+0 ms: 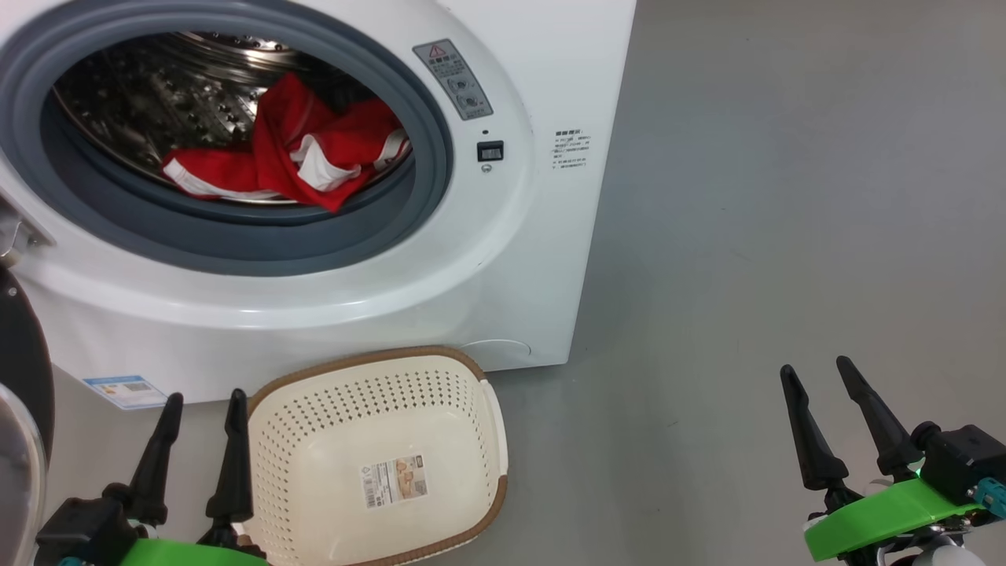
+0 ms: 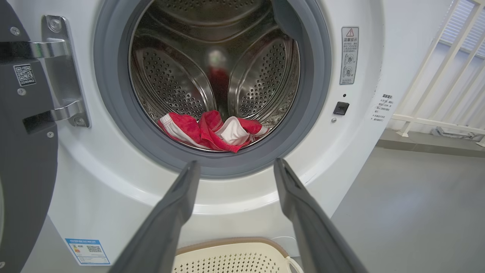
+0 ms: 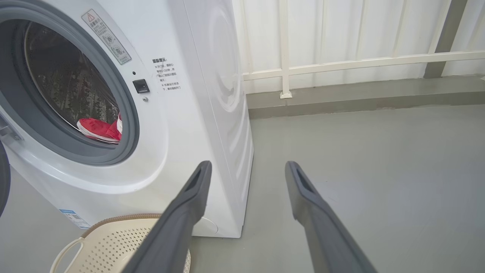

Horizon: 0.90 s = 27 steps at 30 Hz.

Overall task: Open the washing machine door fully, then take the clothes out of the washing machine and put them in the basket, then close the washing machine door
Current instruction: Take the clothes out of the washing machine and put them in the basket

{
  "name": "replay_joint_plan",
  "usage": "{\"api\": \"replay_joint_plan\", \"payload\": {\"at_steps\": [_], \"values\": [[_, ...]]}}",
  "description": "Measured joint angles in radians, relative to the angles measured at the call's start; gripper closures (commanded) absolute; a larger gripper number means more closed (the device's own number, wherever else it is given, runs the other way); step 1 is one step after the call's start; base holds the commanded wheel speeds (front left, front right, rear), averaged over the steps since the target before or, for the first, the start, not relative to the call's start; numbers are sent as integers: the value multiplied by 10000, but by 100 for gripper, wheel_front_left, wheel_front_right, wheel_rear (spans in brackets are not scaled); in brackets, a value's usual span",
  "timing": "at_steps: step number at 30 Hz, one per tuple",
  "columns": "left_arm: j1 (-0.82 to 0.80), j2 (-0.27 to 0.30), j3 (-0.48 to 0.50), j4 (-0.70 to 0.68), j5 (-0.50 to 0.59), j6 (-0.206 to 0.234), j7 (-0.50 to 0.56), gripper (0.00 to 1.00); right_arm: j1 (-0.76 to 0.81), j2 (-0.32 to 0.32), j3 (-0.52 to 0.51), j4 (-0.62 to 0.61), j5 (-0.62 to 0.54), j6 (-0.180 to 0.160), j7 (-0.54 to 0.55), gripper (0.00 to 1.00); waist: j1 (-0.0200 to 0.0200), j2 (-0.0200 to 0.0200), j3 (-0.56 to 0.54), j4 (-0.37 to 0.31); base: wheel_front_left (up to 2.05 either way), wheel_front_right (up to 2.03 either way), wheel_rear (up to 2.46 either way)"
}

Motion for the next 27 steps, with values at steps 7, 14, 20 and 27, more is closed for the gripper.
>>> {"api": "replay_joint_plan", "payload": {"at_steps": [7,14,20,27], "values": [[-5,65,-104,73,0,0,0,0,-5,2,6,0,0,0,0,0,0,0,116,9,1,-1,0],[-83,111,-355,387,-2,0,0,0,-30,13,6,2,0,0,0,0,0,0,239,-13,0,0,0],[-689,150,-508,1127,17,0,0,0,-168,54,52,-19,0,0,0,0,0,0,432,-107,0,0,0],[-2588,190,-938,2416,165,0,0,0,-422,117,61,-113,0,0,0,0,0,0,925,-182,0,0,0]]}}
